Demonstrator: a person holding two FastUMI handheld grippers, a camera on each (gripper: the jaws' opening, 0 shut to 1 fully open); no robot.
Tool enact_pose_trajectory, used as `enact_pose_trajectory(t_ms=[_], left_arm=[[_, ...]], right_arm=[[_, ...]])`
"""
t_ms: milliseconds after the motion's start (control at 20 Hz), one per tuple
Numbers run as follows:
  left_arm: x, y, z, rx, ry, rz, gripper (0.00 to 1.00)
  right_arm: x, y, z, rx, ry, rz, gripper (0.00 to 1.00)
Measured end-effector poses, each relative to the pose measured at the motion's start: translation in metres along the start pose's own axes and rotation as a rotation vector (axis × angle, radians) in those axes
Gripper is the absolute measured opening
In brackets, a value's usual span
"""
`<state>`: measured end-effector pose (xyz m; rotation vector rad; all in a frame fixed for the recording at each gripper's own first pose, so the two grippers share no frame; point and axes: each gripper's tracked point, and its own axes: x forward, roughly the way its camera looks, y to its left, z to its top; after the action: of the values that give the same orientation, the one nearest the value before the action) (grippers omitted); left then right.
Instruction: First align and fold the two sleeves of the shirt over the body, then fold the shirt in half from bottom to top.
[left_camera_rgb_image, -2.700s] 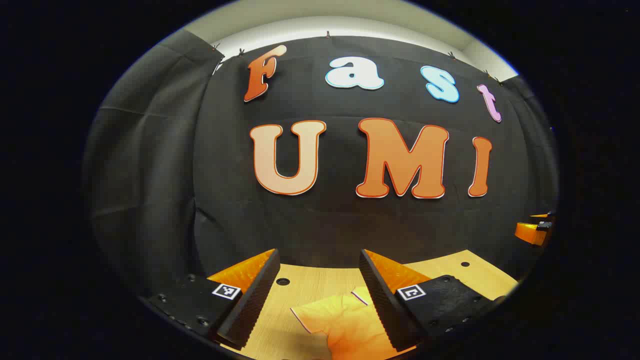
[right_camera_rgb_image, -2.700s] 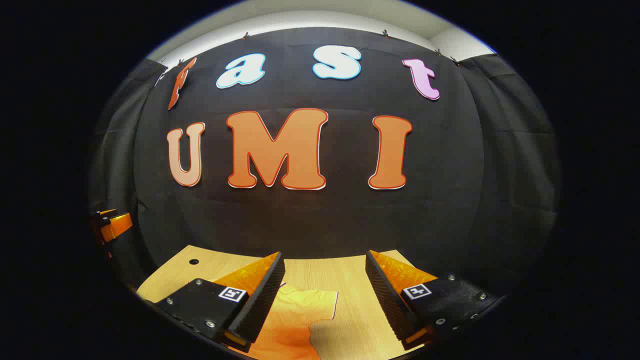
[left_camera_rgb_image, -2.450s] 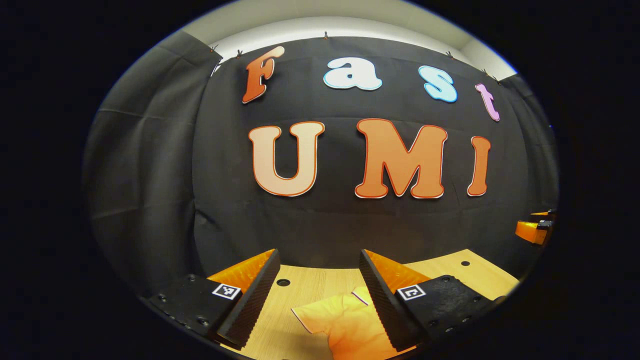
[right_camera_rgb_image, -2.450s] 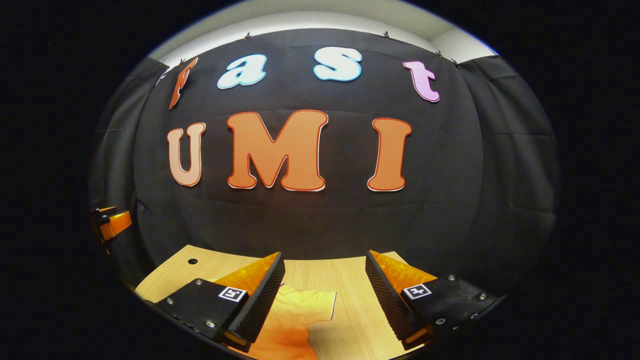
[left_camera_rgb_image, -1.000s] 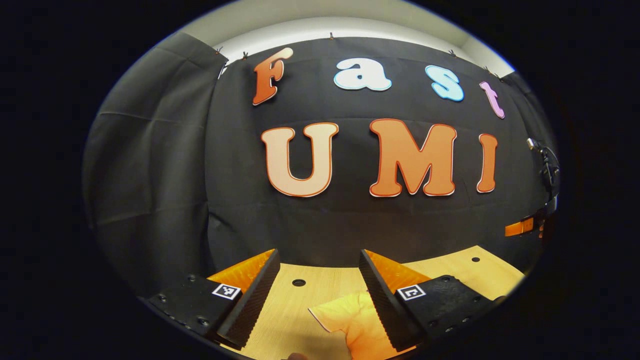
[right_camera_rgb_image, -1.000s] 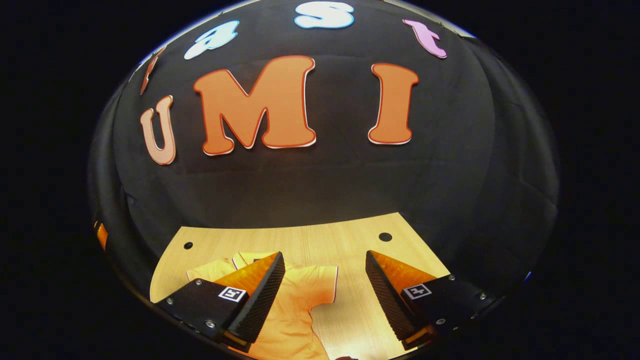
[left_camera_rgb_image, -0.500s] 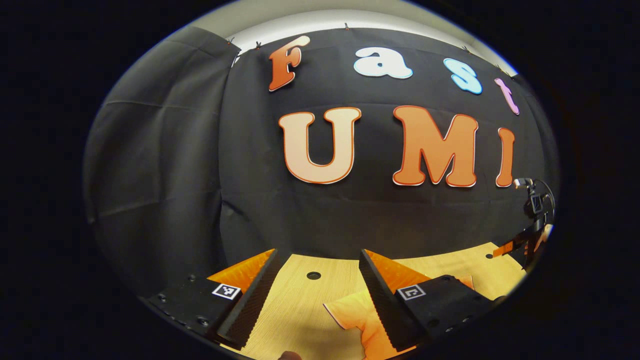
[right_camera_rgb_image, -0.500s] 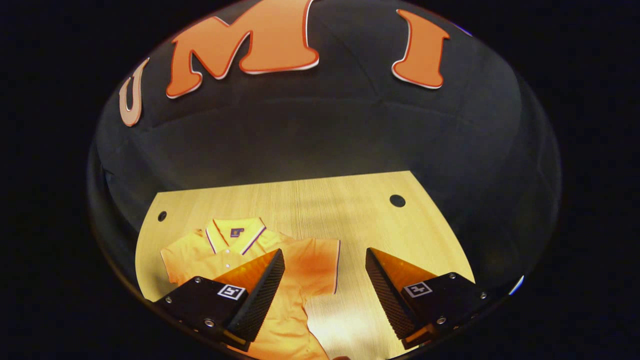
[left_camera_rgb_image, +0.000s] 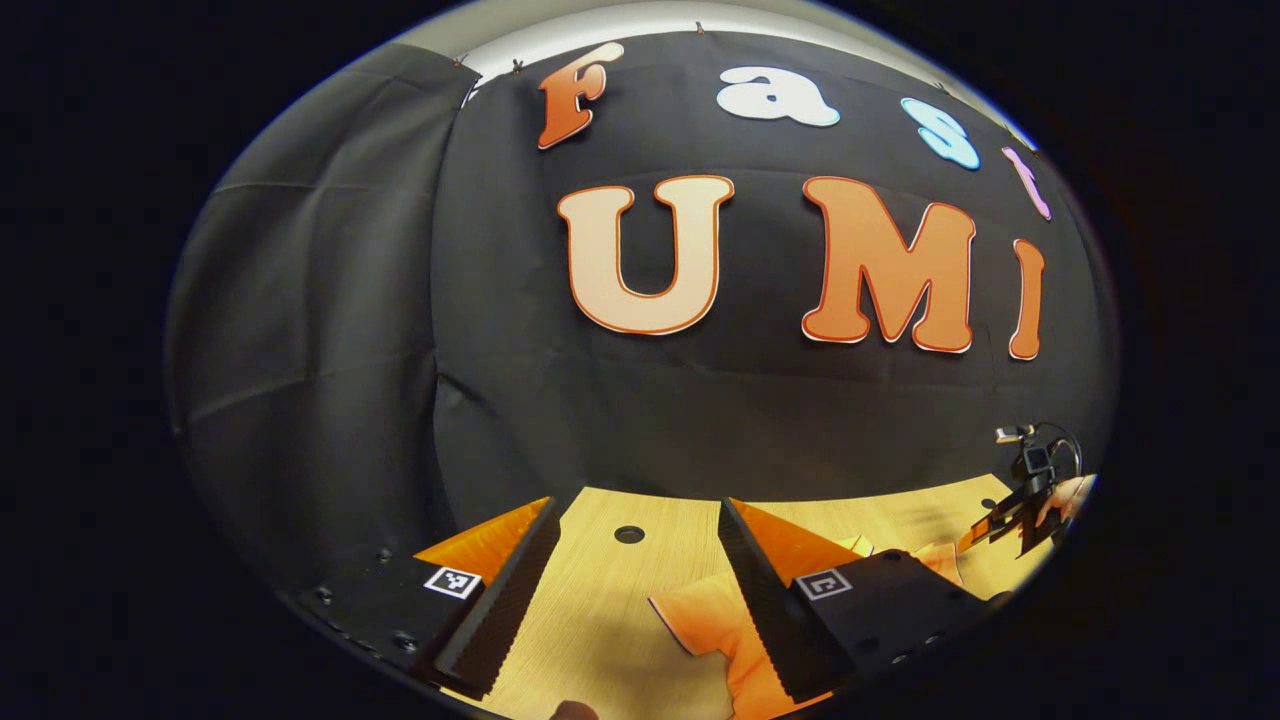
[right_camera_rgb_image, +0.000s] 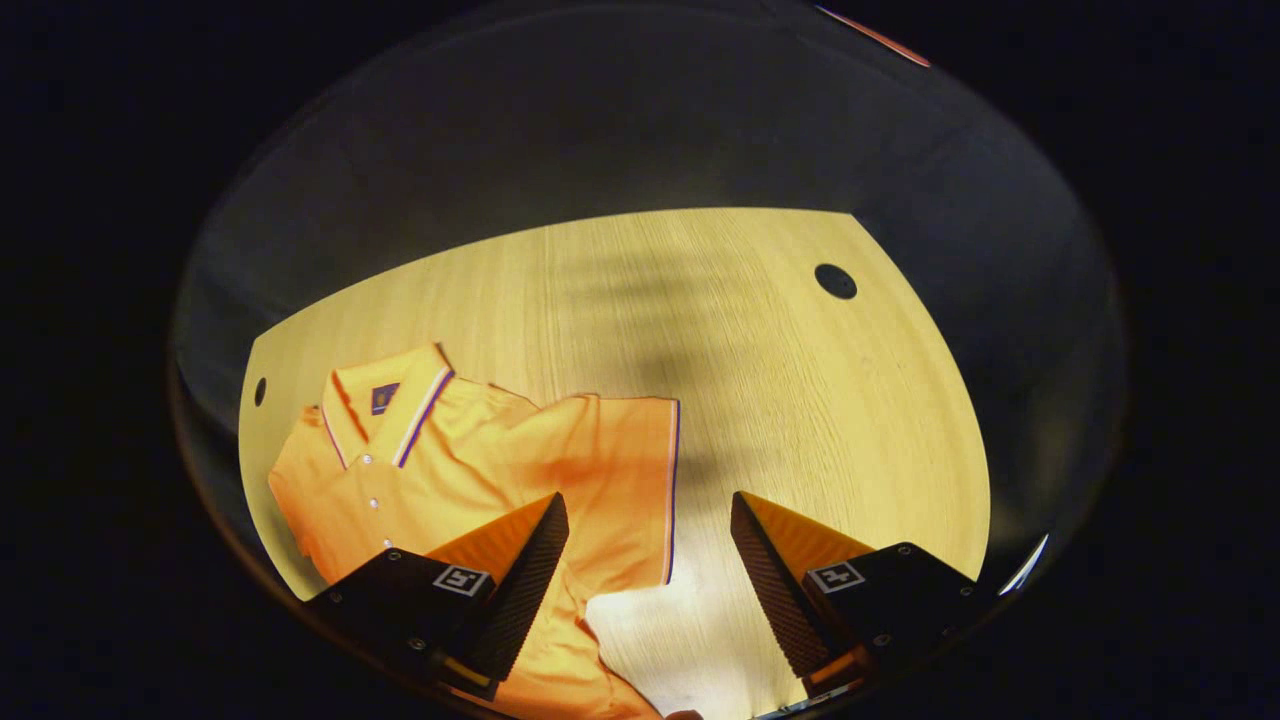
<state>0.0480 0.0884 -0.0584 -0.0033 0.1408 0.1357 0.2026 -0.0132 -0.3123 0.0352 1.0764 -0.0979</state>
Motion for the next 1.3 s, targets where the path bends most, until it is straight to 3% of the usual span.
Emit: enact_pose_trajectory(t_ms=[500,550,600,700,800,1000,1100,1150,1300], left_arm=[[0.007,0.02,-0.019,-0.007,0.055,0.058,0.98],[0.007,0.02,-0.019,-0.006,0.059,0.056,0.98],[0.007,0.022,-0.021,-0.006,0.063,0.059,0.98],[0.007,0.022,-0.024,-0.014,0.071,0.06,0.98],[0.007,0.021,-0.026,-0.02,0.077,0.058,0.98],[0.007,0.02,-0.027,-0.018,0.084,0.055,0.98],[0.006,0.02,-0.025,-0.017,0.073,0.049,0.98],[0.007,0.02,-0.025,-0.013,0.072,0.05,0.98],[0.006,0.02,-0.025,-0.011,0.069,0.046,0.98]], right_arm=[[0.053,0.003,-0.024,0.039,0.188,0.02,0.96],[0.054,0.002,-0.023,0.054,0.191,0.021,0.92],[0.056,0.001,-0.022,0.064,0.187,0.021,0.8],[0.055,-0.002,-0.021,0.077,0.197,0.016,0.78],[0.055,-0.003,-0.024,0.081,0.208,0.018,0.67],[0.052,0.001,-0.025,0.112,0.211,0.033,0.13],[0.052,0.0,-0.024,0.098,0.193,0.026,0.1],[0.05,0.003,-0.022,0.104,0.182,0.03,0.01],[0.042,0.005,-0.02,0.088,0.166,0.032,0.01]])
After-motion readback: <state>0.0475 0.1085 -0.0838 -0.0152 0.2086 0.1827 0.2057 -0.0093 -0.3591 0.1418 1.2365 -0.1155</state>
